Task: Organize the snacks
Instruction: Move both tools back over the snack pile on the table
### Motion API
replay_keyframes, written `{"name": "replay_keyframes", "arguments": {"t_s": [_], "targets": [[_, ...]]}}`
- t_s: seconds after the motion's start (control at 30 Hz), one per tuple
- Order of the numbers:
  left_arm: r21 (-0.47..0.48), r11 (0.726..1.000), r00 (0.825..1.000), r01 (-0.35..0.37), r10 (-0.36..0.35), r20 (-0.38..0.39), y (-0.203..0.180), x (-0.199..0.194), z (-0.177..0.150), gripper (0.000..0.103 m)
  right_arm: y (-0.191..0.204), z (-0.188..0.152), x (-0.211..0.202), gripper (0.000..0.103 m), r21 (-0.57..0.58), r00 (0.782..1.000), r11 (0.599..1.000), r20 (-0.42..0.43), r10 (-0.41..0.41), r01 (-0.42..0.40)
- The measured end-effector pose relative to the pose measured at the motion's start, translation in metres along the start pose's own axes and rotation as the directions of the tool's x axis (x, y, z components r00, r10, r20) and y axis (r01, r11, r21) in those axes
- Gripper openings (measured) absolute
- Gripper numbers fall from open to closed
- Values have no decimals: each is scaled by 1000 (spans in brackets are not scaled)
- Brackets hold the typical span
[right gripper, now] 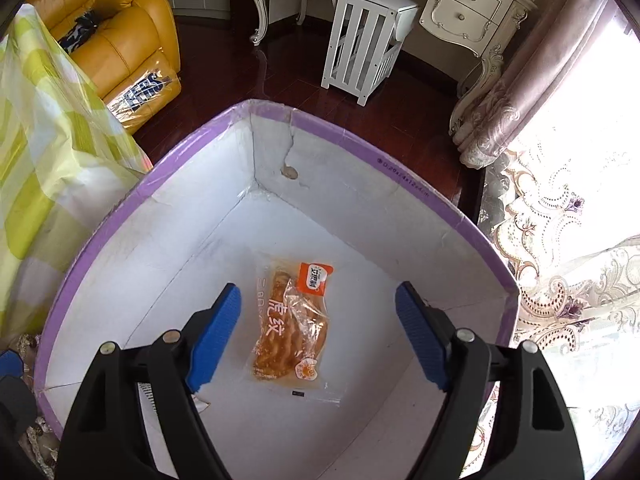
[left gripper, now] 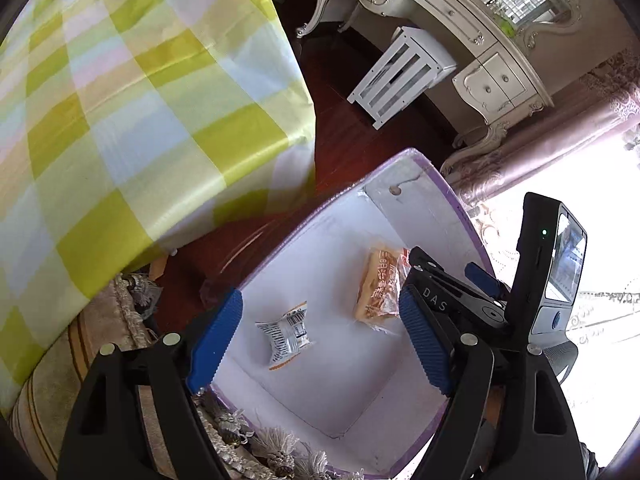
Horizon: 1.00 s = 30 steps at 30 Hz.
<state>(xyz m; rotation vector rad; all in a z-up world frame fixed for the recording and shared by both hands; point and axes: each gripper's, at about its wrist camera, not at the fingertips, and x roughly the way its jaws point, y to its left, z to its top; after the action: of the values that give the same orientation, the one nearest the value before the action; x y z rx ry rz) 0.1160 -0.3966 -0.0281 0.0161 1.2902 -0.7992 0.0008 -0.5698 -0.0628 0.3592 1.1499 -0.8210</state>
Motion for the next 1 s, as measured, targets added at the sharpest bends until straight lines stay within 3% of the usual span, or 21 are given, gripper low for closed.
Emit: {"name": "replay_keyframes", "arguments": {"t_s": [0.13,0.37,0.5,0.63,0.8,1.0], "targets": [[-46,993,983,-106,111,144,20,-41,2,78,15,6,-28,80,-40,998,999,60,6,-4],[-109,961,906,-255,277,321,61,-122,0,85,51,16,-73,81,-112,987,993,154,54,-37],[-140,954,875,-264,298,382,82,-159,-5,85,78,15,-103,86,-174,972,983,214,96,-58],[-195,934,822,-299,356,444,102,-187,-13,85,110,10,-133,91,-245,954,967,264,141,-75],[-262,910,769,-321,412,489,133,-218,-32,85,151,-2,-163,96,-336,929,939,317,191,-79],[-330,889,738,-317,450,503,167,-240,-58,85,193,-21,-180,96,-414,911,898,298,286,-146]]}}
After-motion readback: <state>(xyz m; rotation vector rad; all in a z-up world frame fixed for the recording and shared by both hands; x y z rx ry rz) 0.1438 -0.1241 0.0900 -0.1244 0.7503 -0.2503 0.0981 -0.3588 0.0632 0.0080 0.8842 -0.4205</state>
